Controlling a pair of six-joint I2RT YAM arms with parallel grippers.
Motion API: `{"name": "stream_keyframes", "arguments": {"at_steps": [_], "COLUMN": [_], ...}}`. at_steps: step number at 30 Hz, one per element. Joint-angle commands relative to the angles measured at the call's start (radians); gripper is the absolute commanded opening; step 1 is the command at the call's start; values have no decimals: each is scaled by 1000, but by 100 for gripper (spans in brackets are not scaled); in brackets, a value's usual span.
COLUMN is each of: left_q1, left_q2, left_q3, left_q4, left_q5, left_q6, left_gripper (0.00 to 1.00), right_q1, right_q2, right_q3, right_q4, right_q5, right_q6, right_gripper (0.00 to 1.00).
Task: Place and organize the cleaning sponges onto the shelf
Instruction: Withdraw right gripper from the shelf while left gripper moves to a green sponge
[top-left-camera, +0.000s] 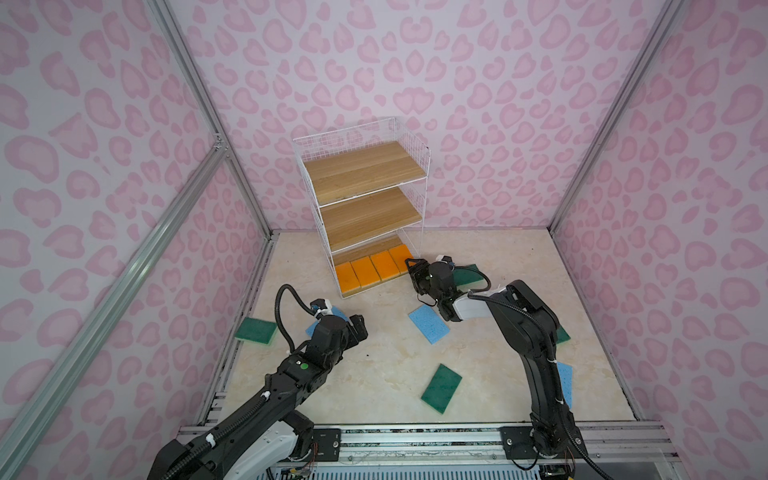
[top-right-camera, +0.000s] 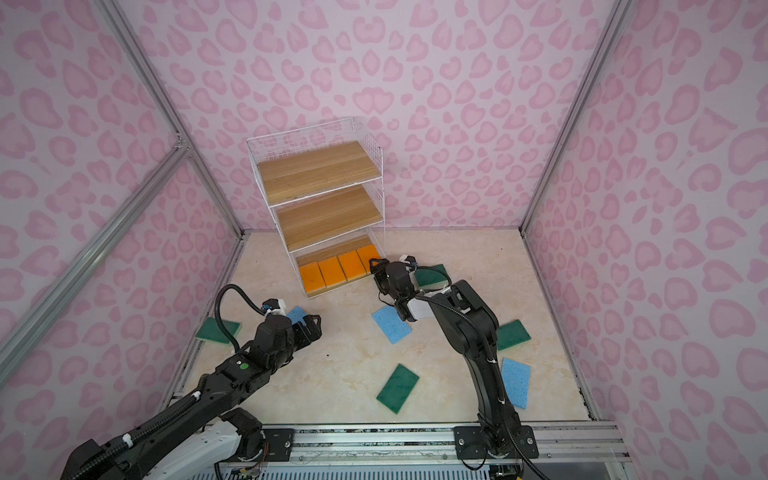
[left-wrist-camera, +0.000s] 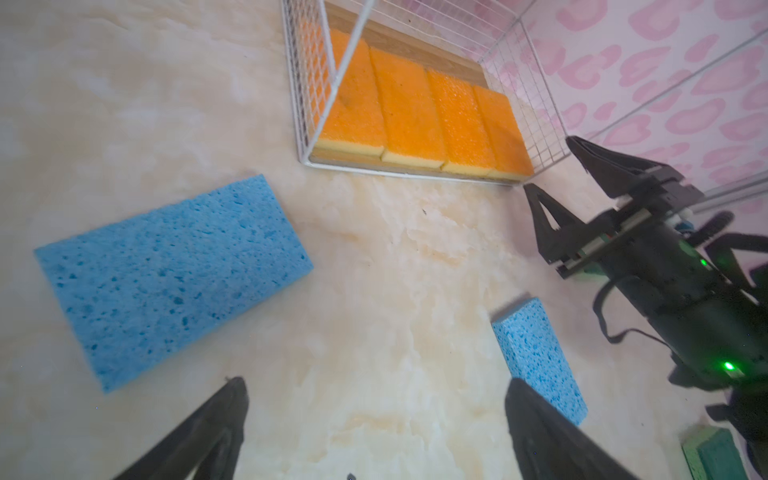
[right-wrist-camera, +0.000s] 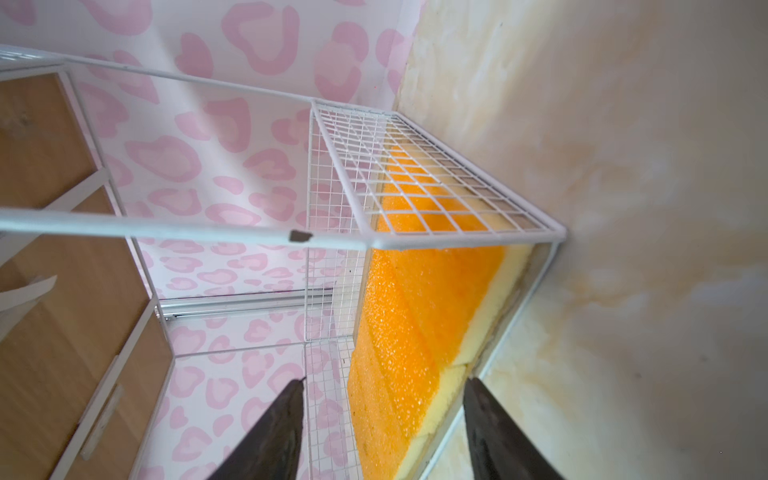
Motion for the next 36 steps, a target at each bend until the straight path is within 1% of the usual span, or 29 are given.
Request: {"name": "stream_keyframes", "arguments": {"at_steps": [1,2,5,10,15,17,21,28,30,34,36], "left_q1": [90,125,215,364,482,510,521,515,493,408,392], "left_q2": [-21,-25,-26,3,102,158,246,254,241,196,175], "left_q3": [11,17,22,-9,-18,-10,-7,-44,-58,-75,-72], "left_q4": [-84,-98,-123,-98,-50,-29,7,55,64,59,43], "left_q5": [51,71,73,129,202,238,280,342,357,319,303], "left_q6": [-6,6,50,51,36,33,26,-9,-27,-71,-87], "left_gripper": [97,97,97,97,97,97,98,100,99,99,99], "right_q1": [-6,-9,-12,-28,-53,-63,-82,-95,-97,-98,-98], "right_q2": [-35,-52,-113,-206,-298,-326,-365,-409,-412,-420,-428], "right_q3": [-66,-94,-186,-312,-430,-466,-513,-543,-545,-549,-553], "right_q4": [41,61,93,141,171,184,208,205,209,214,213], "right_q5": [-2,-6,-12,-80,-149,-171,-209,-244,-249,-255,-258], "right_q6": [-20,-21,-41,-58,-76,-84,-94,-116,-116,-113,-112], "right_gripper": [63,63,63,63,64,63,64,64,64,64,64]}}
